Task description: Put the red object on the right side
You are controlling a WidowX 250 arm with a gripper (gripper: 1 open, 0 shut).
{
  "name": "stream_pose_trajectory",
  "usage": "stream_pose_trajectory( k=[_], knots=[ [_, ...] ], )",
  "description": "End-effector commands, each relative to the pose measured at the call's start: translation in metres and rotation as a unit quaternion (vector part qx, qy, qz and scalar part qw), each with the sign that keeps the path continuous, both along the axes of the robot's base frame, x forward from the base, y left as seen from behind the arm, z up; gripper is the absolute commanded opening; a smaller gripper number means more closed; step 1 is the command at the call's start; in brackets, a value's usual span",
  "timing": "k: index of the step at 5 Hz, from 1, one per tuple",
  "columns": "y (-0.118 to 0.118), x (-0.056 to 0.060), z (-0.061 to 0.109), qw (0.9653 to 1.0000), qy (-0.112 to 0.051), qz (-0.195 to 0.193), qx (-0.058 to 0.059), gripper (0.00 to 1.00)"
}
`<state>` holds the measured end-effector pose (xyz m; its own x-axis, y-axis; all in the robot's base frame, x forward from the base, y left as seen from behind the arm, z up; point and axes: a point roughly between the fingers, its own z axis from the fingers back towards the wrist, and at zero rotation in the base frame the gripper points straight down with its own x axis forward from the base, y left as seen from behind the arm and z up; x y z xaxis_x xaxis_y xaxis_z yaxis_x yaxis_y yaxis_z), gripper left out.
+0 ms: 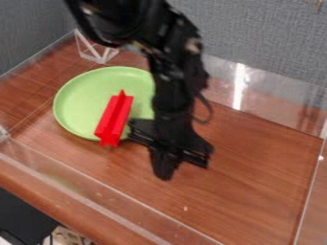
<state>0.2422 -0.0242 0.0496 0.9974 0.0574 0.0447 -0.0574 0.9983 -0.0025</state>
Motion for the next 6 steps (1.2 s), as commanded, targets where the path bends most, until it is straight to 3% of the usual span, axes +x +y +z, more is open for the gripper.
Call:
stream_pose_trajectory(
  k=[1,2,4,5,6],
  knots=[
    [-0.001,0.005,0.001,0.9975,-0.021,-0.067,-0.002,0.0],
    [0.004,0.005,0.003,0.9915,-0.025,-0.128,-0.004,0.0],
    [-0.023,-0.005,0.007,0.9883,-0.039,-0.147,-0.008,0.0],
    [-0.03,-0.004,0.004,0.9829,-0.046,-0.178,-0.008,0.0],
    [-0.027,-0.004,0.023,0.9908,-0.052,-0.125,0.002,0.0]
  ],
)
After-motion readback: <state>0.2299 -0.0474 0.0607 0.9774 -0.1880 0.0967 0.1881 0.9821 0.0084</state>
